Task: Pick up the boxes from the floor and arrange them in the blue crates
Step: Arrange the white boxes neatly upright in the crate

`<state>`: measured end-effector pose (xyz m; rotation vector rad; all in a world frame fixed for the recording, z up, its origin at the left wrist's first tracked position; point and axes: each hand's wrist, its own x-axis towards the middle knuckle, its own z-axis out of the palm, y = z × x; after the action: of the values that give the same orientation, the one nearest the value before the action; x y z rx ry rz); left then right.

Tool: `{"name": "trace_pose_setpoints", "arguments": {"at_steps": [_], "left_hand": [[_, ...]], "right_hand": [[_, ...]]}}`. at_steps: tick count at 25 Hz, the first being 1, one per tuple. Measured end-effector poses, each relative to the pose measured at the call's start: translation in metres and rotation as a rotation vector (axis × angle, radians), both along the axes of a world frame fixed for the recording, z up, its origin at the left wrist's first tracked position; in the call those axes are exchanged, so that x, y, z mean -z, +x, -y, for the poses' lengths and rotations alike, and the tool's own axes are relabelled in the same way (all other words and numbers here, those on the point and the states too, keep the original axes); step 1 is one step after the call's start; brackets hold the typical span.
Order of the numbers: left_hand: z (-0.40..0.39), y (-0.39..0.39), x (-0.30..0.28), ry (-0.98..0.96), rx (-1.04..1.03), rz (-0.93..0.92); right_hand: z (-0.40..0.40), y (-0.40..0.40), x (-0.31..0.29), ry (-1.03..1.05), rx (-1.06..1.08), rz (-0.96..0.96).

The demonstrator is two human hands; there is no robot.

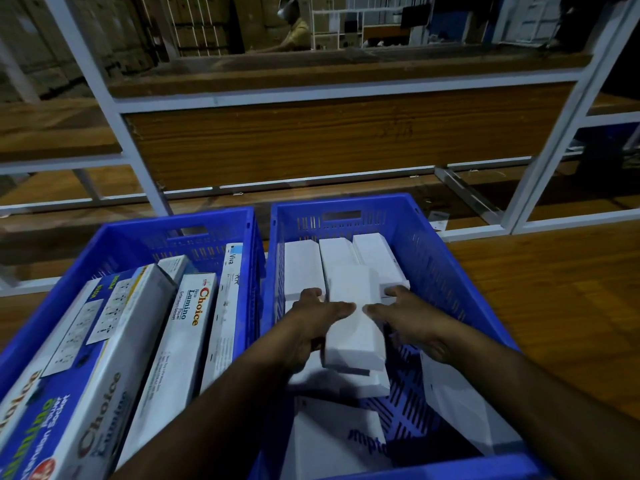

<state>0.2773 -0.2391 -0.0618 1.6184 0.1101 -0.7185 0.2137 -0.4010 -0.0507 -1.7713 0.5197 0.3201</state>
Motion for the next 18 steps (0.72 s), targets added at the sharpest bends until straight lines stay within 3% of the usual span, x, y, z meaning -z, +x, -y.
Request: {"name": "trace_pose_setpoints", "arguments": {"at_steps": [4, 7, 11, 18], "left_hand": [[0.000, -0.009, -0.006, 0.148, 0.180, 0.078], [-0.001, -0.019, -0.011, 0.330, 0.307, 0.183], [-0.003, -0.020, -0.008, 0.473, 0.400, 0.273], [-0.005, -0.018, 0.001, 0.618, 0.465, 0.393]], "right_hand": [[-0.003, -0.009, 0.000, 0.096, -0.113, -0.107], [0.000, -0.007, 0.003, -0.016, -0.171, -0.104], [0.011, -0.001, 0.015, -0.178, -0.193, -0.156], [0.013, 0.004, 0.031, -0.121, -0.300, -0.167]]}}
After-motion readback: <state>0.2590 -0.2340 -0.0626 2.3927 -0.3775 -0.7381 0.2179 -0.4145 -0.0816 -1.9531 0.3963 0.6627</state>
